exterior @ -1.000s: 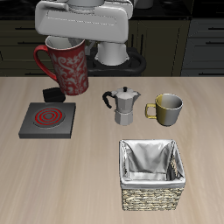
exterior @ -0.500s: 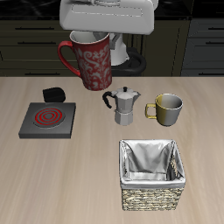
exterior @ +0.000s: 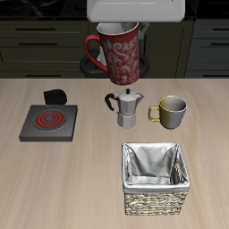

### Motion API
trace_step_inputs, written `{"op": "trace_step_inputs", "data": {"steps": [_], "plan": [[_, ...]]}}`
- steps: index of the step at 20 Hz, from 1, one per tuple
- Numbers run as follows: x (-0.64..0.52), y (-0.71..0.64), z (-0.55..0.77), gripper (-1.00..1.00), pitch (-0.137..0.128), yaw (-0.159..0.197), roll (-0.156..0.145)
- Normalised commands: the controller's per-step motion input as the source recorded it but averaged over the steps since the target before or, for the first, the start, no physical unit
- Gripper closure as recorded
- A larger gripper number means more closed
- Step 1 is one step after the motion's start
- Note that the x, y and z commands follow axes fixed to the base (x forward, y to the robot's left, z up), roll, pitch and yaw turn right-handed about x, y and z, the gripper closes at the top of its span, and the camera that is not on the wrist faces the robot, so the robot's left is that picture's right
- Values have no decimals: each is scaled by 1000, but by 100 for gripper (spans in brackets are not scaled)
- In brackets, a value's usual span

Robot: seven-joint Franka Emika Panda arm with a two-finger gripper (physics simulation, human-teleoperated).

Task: Place the red mug in the basket

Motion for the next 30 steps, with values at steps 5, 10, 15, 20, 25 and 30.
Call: {"op": "trace_step_inputs", "data": {"steps": [5, 10, 15, 20, 25, 30], "plan": [[69, 195, 95, 100, -3, -18, -8], [16, 375, 71, 100, -9, 13, 52], [41, 406, -9, 100, -11, 26, 48], [77, 377, -191, 100, 11, 35, 39], [167, 172, -261, 100, 17, 0, 9], [160, -2, -244, 100, 9, 9, 6]]}}
